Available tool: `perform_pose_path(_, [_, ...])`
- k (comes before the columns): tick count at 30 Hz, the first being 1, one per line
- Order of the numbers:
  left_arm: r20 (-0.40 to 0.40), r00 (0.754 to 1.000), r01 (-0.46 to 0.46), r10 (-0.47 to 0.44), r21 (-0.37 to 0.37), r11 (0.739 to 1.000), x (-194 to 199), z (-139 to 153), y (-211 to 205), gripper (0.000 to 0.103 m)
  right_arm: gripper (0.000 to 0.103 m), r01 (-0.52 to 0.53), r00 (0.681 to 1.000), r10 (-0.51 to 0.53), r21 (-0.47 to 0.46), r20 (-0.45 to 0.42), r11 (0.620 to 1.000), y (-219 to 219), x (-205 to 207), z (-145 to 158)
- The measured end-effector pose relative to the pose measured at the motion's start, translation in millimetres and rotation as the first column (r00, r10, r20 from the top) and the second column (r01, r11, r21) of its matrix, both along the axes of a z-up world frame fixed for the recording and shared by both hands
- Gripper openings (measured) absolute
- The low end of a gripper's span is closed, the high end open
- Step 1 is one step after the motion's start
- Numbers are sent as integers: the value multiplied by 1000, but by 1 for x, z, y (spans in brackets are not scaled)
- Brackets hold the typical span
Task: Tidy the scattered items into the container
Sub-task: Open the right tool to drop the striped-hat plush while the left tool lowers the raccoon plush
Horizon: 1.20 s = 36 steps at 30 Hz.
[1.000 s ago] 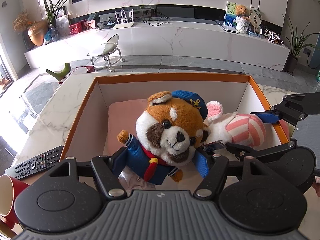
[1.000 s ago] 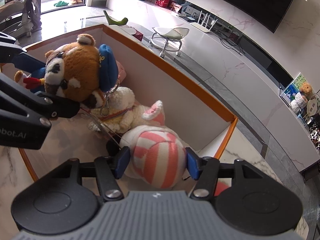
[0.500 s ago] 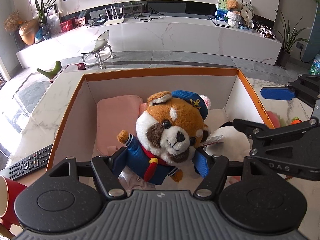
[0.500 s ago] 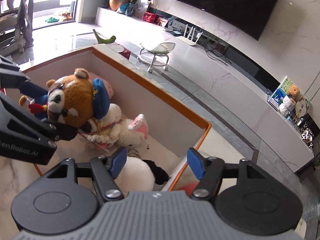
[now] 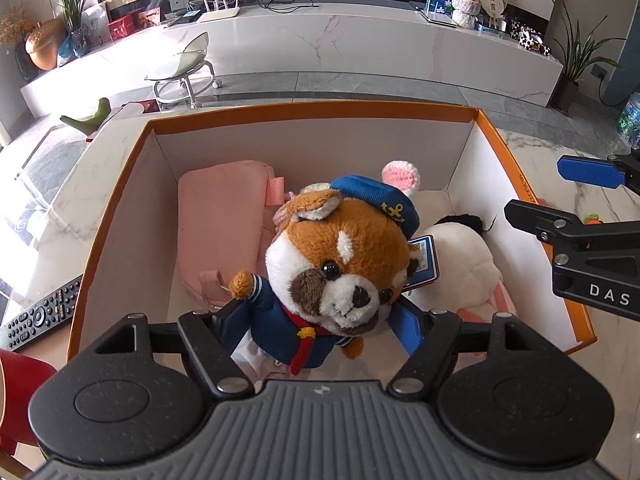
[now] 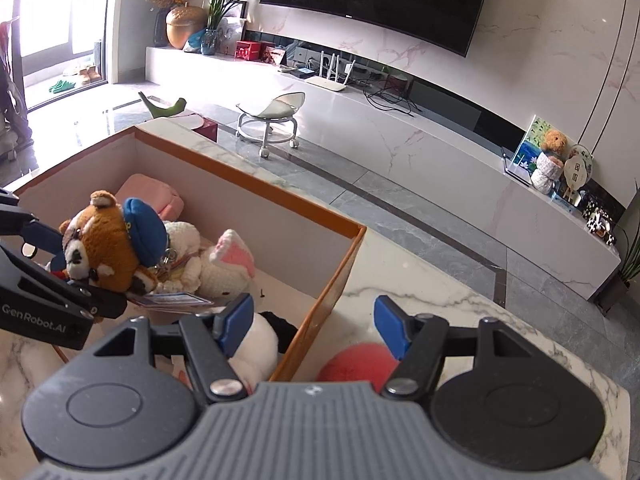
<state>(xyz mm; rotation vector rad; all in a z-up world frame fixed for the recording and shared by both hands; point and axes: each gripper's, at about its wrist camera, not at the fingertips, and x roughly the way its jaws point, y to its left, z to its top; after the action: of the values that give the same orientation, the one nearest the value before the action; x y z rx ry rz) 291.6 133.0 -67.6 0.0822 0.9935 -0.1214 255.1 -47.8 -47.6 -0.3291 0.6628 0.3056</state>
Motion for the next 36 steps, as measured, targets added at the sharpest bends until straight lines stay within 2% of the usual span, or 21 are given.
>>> perform_pose_path(5, [11, 1000, 15, -15, 3, 1000, -7, 5, -1, 86, 69, 12, 1000, -12, 12, -11, 1000, -3, -2, -3])
perform_pose_path(12, [57, 998, -2, 3, -31, 1000, -11, 17, 3, 85, 69, 20, 1000, -20, 28, -16, 999, -7, -5, -3])
perform_pose_path(14, [66, 998, -9, 13, -63, 998, -9, 19, 4, 70, 69, 21, 1000, -21, 33, -14, 999, -7, -7, -2])
perform_pose_path(15, [68, 998, -12, 17, -80, 997, -8, 20, 5, 58, 66, 20, 1000, -20, 35, -12, 999, -8, -7, -2])
perform_pose_path(16, [67, 998, -14, 21, -92, 996, -6, 20, 5, 53, 63, 18, 1000, -18, 36, -13, 999, -7, -8, -2])
perform_pose_path(18, [57, 998, -17, 23, -102, 995, -1, 17, 3, 47, 50, 13, 1000, -12, 37, -16, 999, -6, -8, -2])
perform_pose_path(20, [35, 999, -13, 16, -102, 995, 4, 12, 0, 41, 48, 13, 1000, -12, 40, -18, 999, -6, -9, -3])
perform_pose_path(28, [-35, 999, -21, 17, -115, 993, 19, -6, -5, 39, 47, 21, 1000, -19, 58, -23, 998, -9, -13, -4])
perform_pose_path(36, [-41, 998, -40, 37, -62, 997, 23, -14, -12, 39, 47, 53, 998, -51, 87, -24, 995, -20, -19, -1])
